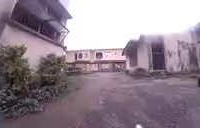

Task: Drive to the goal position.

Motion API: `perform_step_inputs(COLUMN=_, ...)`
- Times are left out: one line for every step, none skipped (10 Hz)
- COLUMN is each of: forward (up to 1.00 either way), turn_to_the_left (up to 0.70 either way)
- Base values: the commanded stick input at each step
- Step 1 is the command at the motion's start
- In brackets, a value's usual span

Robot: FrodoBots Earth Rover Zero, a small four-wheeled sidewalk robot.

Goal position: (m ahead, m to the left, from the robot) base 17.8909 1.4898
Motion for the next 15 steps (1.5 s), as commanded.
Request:
perform_step_inputs(forward=0.70, turn_to_the_left=0.20)
perform_step_inputs(forward=0.70, turn_to_the_left=0.20)
perform_step_inputs(forward=0.70, turn_to_the_left=0.20)
perform_step_inputs(forward=0.70, turn_to_the_left=0.20)
perform_step_inputs(forward=0.70, turn_to_the_left=0.20)
perform_step_inputs(forward=0.70, turn_to_the_left=0.18)
perform_step_inputs(forward=0.70, turn_to_the_left=0.11)
perform_step_inputs(forward=0.70, turn_to_the_left=0.04)
perform_step_inputs(forward=0.70, turn_to_the_left=-0.04)
perform_step_inputs(forward=0.70, turn_to_the_left=-0.11)
perform_step_inputs(forward=0.70, turn_to_the_left=-0.15)
perform_step_inputs(forward=0.70, turn_to_the_left=-0.15)
perform_step_inputs(forward=0.70, turn_to_the_left=-0.15)
perform_step_inputs(forward=0.70, turn_to_the_left=0.20)
perform_step_inputs(forward=0.70, turn_to_the_left=0.20)
